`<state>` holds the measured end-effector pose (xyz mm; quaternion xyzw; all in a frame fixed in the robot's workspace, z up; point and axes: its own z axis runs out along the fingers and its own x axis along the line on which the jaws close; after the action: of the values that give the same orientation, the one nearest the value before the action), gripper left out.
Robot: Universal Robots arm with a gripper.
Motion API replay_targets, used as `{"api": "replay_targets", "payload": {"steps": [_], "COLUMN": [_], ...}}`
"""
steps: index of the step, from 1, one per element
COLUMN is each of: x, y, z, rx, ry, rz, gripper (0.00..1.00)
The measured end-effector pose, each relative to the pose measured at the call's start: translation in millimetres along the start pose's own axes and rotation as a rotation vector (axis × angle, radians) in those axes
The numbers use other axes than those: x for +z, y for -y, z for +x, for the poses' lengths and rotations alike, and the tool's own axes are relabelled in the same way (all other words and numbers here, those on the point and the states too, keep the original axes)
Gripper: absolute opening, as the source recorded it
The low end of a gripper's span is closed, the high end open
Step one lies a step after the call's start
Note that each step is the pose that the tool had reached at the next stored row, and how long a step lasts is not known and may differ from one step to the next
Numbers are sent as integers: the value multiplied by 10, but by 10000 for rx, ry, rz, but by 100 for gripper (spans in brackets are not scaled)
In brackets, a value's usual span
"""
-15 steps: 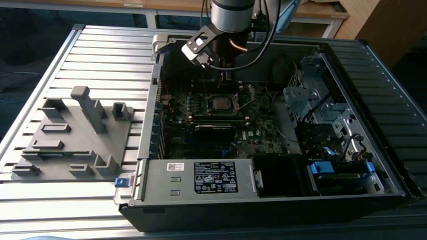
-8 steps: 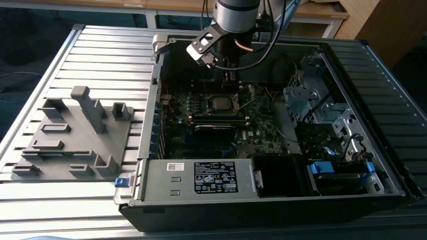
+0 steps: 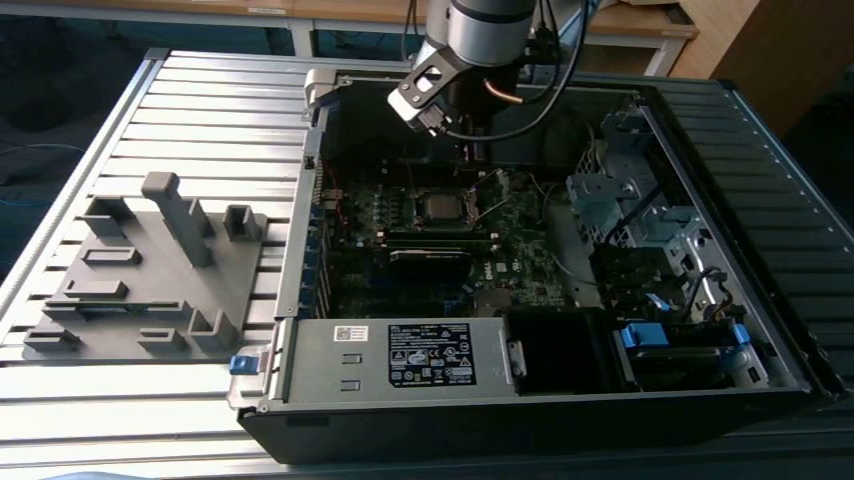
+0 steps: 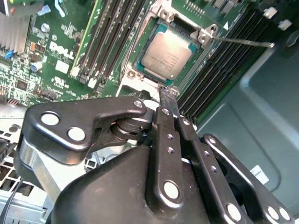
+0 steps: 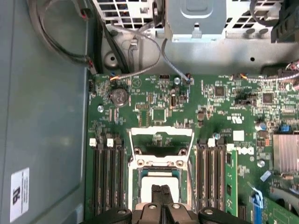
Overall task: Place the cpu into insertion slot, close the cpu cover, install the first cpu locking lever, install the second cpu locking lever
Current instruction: 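Close the cpu cover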
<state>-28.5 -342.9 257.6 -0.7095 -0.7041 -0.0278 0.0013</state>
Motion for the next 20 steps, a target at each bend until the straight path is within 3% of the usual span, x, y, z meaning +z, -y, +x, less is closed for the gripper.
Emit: {"api": "replay_targets", "payload": {"steps": [20], "x": [-39], "y": [-13], "z": [2], "rx": [0], "ry": [1], "rz": [0], "gripper": [11]}}
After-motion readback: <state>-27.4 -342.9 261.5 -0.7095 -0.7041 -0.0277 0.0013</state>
